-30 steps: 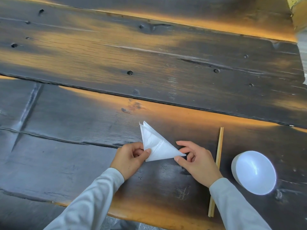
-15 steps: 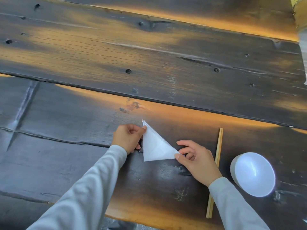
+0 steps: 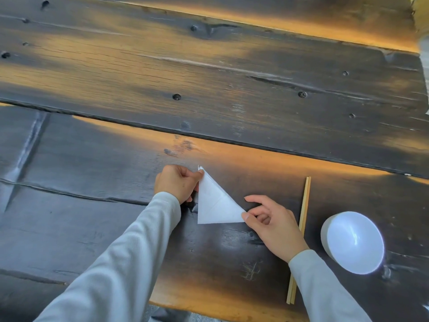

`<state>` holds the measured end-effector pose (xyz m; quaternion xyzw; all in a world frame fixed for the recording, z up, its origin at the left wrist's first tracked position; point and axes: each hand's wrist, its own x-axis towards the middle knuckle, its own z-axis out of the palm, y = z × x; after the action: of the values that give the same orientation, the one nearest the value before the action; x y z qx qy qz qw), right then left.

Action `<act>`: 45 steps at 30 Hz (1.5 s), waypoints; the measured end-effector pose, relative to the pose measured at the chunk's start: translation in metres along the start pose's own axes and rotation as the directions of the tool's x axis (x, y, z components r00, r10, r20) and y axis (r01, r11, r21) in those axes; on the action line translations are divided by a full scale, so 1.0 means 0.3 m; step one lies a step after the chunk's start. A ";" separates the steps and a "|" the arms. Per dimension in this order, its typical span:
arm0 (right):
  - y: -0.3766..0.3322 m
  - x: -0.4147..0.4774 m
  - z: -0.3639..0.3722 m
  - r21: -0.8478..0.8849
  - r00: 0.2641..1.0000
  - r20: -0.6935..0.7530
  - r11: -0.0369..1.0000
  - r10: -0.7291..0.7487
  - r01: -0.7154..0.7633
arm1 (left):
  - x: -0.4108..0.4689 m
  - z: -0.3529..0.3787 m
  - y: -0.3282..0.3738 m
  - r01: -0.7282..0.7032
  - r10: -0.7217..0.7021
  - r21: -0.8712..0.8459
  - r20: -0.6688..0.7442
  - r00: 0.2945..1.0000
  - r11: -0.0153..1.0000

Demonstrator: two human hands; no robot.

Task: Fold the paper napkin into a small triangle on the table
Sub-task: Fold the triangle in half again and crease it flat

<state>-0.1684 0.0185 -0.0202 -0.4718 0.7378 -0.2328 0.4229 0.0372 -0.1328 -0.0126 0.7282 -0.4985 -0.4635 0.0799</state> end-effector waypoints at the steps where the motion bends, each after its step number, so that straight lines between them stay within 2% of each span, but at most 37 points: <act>1: 0.000 0.000 0.002 -0.002 1.000 -0.003 1.000 0.001 -0.001 | 0.002 0.001 0.001 -0.001 0.001 0.003 -0.007 1.000 1.000; 12: 0.001 0.003 0.002 -0.008 1.000 0.004 1.000 0.018 -0.018 | 0.012 0.022 0.001 -0.032 0.037 0.056 -0.089 0.995 0.998; 21: 0.000 0.000 0.007 0.006 1.000 -0.009 1.000 0.021 -0.021 | 0.004 0.043 -0.017 -0.124 0.114 -0.053 -0.161 0.980 0.991; 37: -0.005 -0.002 0.019 0.001 0.999 -0.018 0.999 0.042 -0.042 | 0.031 0.058 -0.006 -0.081 0.090 0.056 -0.180 0.980 0.995; 45: -0.005 0.002 0.017 -0.009 0.999 -0.007 0.999 0.043 -0.043 | 0.032 0.063 -0.017 -0.085 0.093 0.042 -0.227 0.969 0.995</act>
<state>-0.1636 0.0175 -0.0221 -0.4568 0.7502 -0.2219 0.4234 0.0268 -0.1315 -0.0318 0.7548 -0.5256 -0.3645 0.1457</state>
